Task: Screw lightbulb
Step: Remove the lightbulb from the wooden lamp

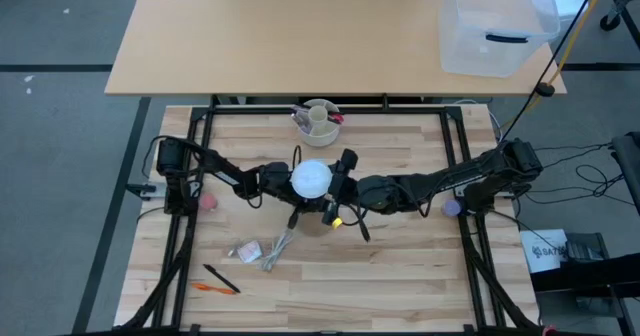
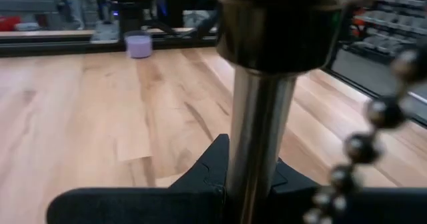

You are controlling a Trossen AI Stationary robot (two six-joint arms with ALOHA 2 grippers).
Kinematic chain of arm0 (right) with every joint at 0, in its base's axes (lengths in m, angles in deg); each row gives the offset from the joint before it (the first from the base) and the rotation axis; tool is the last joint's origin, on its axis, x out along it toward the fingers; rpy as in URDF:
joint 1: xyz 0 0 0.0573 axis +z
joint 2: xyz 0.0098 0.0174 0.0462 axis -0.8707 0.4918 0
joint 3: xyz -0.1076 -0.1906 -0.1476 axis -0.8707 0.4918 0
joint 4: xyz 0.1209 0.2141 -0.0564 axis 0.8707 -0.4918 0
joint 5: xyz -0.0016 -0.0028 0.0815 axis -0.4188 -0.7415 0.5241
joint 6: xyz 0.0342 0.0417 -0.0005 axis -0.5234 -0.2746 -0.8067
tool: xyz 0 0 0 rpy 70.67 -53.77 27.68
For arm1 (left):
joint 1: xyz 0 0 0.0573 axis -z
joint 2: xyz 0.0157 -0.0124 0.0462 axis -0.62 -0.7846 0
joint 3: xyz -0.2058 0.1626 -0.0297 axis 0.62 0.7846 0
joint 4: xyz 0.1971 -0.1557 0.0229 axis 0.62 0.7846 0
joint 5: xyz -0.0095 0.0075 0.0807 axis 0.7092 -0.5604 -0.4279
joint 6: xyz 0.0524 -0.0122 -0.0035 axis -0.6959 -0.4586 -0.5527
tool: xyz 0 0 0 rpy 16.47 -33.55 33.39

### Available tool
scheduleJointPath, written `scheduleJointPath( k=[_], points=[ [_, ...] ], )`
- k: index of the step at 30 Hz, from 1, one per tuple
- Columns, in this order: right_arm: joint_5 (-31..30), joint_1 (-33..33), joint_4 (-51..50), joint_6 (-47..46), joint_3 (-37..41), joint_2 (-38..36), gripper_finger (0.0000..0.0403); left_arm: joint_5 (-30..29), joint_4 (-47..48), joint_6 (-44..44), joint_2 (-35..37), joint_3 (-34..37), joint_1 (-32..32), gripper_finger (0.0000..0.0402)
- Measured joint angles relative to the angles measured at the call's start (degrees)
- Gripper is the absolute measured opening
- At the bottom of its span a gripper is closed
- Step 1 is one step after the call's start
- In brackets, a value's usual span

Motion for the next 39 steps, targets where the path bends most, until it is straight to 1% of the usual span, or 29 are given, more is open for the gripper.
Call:
scheduleJointPath(
  k=[5, 10, 15, 20, 25, 29, 34, 36, 39],
  points=[
    [10.6, -2.0, -1.5, 0.1, -0.2, -0.4, 0.0265, 4.1, 0.4, -1.3, 0.0, 0.0, 0.3, 0.0022],
    [25.6, -4.8, -1.7, 0.7, -0.2, -0.4, 0.0250, 4.9, 0.5, -2.9, 0.0, 0.1, 1.4, 0.0022],
    [35.2, -6.2, -1.9, 2.4, -0.2, -0.4, 0.0237, 5.0, 0.7, -4.7, 0.0, 0.1, 2.1, 0.0022],
    [41.6, -7.4, -1.5, 5.0, -0.2, -0.4, 0.0230, 7.9, 1.1, -5.9, 0.0, 0.0, 2.3, 0.0022],
    [49.1, -9.2, -0.1, 4.7, -0.1, -0.2, 0.0227, 10.8, 1.1, -6.9, 0.0, 0.0, 2.3, 0.0022],
    [50.8, -9.7, 0.4, 4.8, -0.1, -0.1, 0.0226, 12.1, 0.9, -8.0, 0.0, 0.0, 2.3, 0.0022],
    [55.8, -9.8, 2.2, 6.9, -0.1, 0.4, 0.0226, 14.3, 0.7, -8.8, 0.0, 0.0, 2.3, 0.0022],
    [56.5, -10.0, 2.5, 7.1, -0.1, 0.4, 0.0226, 15.1, 0.7, -8.9, 0.0, 0.0, 2.3, 0.0022],
    [60.9, -10.5, 2.7, 7.1, -0.1, 0.4, 0.0226, 16.0, 0.7, -9.0, 0.0, -0.4, 2.3, 0.0022]
  ],
)
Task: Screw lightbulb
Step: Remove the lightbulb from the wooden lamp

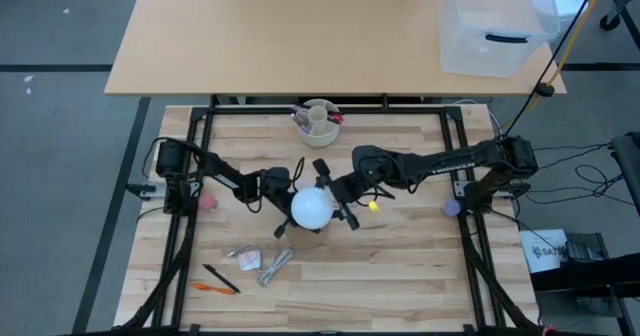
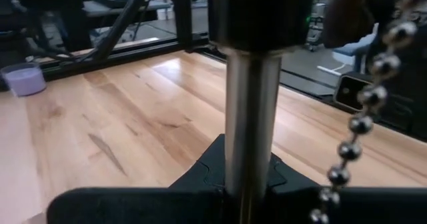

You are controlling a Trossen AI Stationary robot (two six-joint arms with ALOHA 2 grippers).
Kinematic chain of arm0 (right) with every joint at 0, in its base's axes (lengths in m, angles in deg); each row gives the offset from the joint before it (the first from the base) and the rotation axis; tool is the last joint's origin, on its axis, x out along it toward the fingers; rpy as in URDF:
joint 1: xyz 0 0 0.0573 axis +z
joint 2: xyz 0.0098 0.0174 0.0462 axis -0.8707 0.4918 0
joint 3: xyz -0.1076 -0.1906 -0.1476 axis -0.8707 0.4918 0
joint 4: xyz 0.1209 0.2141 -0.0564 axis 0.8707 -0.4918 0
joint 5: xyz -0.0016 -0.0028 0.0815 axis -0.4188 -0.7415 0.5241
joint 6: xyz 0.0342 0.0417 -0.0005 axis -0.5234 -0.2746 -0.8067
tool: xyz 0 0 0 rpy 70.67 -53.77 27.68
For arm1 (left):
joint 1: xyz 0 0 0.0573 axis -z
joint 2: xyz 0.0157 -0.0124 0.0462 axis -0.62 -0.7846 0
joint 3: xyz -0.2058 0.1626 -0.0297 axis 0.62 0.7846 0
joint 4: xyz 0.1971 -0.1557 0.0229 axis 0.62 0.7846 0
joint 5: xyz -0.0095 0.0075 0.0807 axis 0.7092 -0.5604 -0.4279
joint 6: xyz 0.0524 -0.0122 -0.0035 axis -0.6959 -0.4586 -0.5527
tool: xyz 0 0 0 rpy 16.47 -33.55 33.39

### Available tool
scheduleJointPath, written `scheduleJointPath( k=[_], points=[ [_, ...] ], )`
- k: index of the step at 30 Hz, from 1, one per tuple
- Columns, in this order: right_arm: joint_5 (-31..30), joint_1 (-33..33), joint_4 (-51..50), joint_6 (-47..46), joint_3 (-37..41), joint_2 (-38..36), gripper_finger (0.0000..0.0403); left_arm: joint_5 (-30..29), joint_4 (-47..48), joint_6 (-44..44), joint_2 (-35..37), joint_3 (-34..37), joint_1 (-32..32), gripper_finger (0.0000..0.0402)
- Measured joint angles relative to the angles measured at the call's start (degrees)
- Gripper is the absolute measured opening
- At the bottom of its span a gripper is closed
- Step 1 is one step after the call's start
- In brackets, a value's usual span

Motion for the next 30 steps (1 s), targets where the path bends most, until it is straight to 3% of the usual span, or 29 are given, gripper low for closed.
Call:
scheduleJointPath(
  k=[5, 9, 14, 21, 30],
  points=[
    [6.1, -0.3, 0.3, 0.2, -0.3, 0.5, 0.0226, 5.4, 0.0, 0.6, -2.7, -2.6, 0.0, 0.0022],
    [7.3, -0.3, -0.3, -0.2, -0.4, 1.0, 0.0226, 11.4, -1.2, 2.3, -9.1, -6.9, -0.1, 0.0022],
    [9.0, -0.4, -1.3, -2.5, -0.4, 1.0, 0.0226, 15.0, -5.5, 5.5, -14.9, -11.3, -0.4, 0.0022],
    [12.2, -0.4, -2.7, -3.1, -0.6, 0.9, 0.0226, 14.4, -7.6, 6.7, -15.6, -11.6, -0.6, 0.0022],
    [5.3, 0.2, -4.0, -6.8, -1.6, 0.7, 0.0252, 9.3, -7.8, 6.5, -15.6, -11.4, -0.6, 0.0022]
  ],
)
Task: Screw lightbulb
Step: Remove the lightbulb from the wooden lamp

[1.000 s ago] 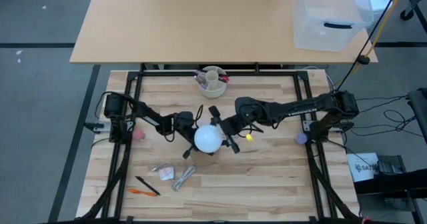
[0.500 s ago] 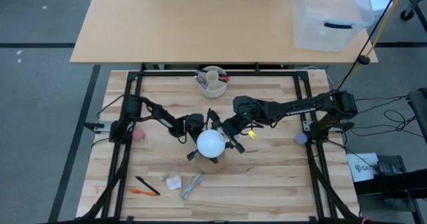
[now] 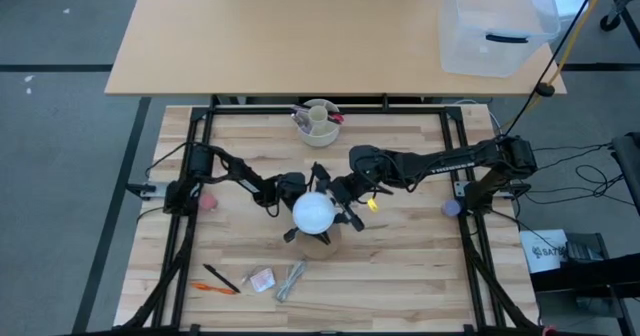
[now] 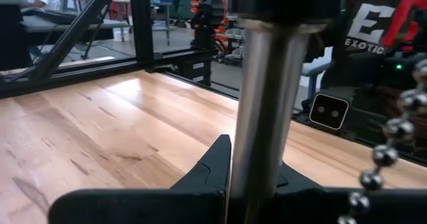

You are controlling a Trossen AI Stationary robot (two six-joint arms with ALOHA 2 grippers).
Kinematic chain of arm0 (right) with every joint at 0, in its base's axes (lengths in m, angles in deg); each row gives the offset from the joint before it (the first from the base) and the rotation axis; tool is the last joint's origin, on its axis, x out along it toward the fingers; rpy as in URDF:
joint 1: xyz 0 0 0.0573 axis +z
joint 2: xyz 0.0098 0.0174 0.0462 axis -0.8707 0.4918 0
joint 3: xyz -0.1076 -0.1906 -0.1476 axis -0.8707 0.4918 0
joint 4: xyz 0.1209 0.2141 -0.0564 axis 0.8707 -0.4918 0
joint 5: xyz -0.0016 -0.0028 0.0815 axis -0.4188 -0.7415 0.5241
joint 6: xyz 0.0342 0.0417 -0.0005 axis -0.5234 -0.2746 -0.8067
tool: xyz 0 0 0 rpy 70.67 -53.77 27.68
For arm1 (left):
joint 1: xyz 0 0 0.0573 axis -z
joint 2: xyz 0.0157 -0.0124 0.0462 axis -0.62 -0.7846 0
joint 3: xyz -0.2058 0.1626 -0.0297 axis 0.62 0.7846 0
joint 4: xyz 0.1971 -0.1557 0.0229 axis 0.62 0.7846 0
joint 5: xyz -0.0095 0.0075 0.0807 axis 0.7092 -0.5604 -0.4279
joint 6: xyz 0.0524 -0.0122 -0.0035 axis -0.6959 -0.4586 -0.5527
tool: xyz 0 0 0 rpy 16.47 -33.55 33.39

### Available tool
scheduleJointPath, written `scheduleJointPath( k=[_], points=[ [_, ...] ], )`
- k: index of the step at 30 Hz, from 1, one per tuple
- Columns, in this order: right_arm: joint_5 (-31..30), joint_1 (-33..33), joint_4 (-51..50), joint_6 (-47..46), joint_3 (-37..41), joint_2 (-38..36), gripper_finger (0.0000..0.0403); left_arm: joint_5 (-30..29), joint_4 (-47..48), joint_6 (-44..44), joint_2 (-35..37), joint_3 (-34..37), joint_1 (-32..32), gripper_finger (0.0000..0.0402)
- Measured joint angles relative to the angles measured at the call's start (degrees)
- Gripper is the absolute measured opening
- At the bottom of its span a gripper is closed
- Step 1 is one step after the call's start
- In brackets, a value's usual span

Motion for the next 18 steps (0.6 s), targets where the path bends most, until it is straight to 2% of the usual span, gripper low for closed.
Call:
scheduleJointPath(
  k=[4, 9, 13, 18],
  points=[
    [-1.2, 0.5, -2.1, -0.1, -0.7, -0.1, 0.0279, -1.4, 0.0, 0.5, 0.0, 0.0, 0.0, 0.0022],
    [-1.6, 0.6, -11.6, 1.3, -2.6, -1.9, 0.0306, -3.7, 0.1, 2.0, 0.0, -0.1, 0.1, 0.0022],
    [-2.3, -0.4, -22.3, 3.7, -4.0, -5.4, 0.0315, -4.5, 0.1, 2.6, 0.0, -0.1, 0.1, 0.0022],
    [-5.9, -2.6, -29.9, 6.7, -4.2, -10.7, 0.0315, -7.8, 1.9, 3.3, -0.4, 0.0, 0.0, 0.0020]
  ],
)
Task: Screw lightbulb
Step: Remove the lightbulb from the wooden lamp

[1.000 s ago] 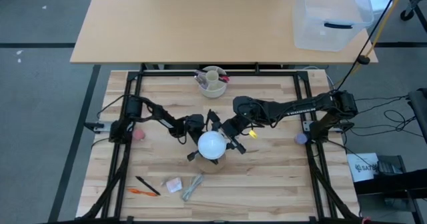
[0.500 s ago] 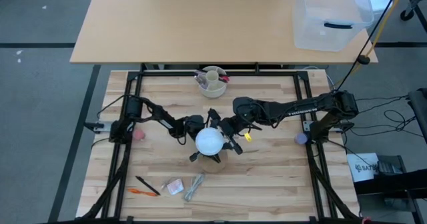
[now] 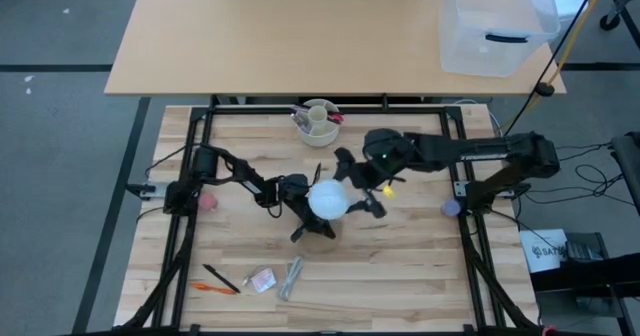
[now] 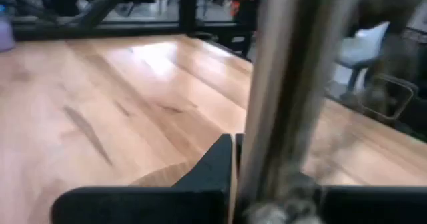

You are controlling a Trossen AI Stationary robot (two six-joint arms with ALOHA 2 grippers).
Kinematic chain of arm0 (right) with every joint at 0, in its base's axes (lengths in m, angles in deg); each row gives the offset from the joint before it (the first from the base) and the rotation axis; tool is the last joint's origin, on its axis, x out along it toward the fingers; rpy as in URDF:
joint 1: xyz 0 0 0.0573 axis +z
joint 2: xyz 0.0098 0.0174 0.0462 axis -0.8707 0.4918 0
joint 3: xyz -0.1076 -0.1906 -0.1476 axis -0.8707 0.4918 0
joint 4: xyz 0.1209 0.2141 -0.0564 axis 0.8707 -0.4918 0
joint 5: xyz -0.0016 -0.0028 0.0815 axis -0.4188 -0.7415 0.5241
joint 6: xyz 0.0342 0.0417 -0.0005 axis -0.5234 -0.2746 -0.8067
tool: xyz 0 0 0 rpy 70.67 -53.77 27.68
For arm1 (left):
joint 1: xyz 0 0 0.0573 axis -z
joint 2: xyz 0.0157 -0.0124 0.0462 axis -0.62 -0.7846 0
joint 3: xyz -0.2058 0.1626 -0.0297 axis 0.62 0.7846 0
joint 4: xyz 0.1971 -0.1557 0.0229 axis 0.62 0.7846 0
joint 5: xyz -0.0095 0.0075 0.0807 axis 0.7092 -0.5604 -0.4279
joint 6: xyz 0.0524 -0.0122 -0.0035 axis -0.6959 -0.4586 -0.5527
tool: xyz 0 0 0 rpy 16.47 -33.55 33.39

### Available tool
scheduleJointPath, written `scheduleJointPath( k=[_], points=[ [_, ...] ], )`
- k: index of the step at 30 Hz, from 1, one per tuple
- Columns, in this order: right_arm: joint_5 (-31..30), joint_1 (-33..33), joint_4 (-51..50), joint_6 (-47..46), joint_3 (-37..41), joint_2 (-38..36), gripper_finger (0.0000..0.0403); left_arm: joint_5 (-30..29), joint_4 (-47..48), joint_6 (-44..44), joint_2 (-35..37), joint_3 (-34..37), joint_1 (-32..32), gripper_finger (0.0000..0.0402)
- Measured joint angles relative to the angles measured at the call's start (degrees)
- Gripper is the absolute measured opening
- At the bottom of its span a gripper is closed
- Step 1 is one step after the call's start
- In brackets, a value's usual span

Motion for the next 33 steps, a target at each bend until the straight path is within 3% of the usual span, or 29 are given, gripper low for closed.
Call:
scheduleJointPath(
  k=[7, 10, 14, 20, 26, 30, 33],
  points=[
    [-2.9, -2.0, -7.4, 1.8, 0.7, -2.8, 0.0316, -3.9, 0.7, -0.3, 0.0, 0.1, 0.3, 0.0020],
    [-3.5, -2.3, -8.8, -0.3, 2.3, -2.6, 0.0316, -8.8, 0.9, 0.0, 0.1, 0.1, 1.1, 0.0021],
    [-13.2, -1.9, -6.4, -6.5, 7.0, -2.9, 0.0316, -15.9, 0.7, 0.0, 0.1, 0.0, 1.9, 0.0021],
    [-24.4, 1.7, 11.3, -18.4, 20.9, -3.5, 0.0316, -23.7, 0.7, -0.2, 0.1, 0.0, 2.0, 0.0022],
    [-38.1, 8.0, 37.0, -28.6, 35.4, -5.6, 0.0316, -28.7, 0.9, 0.1, 0.2, 0.0, 2.5, 0.0022],
    [-50.8, 12.2, 47.3, -26.9, 38.8, -5.3, 0.0316, -31.1, 0.8, 0.2, 0.2, 0.0, 2.5, 0.0022],
    [-53.7, 14.1, 50.1, -23.1, 39.0, -5.1, 0.0316, -33.9, 0.8, 0.7, 0.2, 0.0, 2.5, 0.0022]
  ],
)
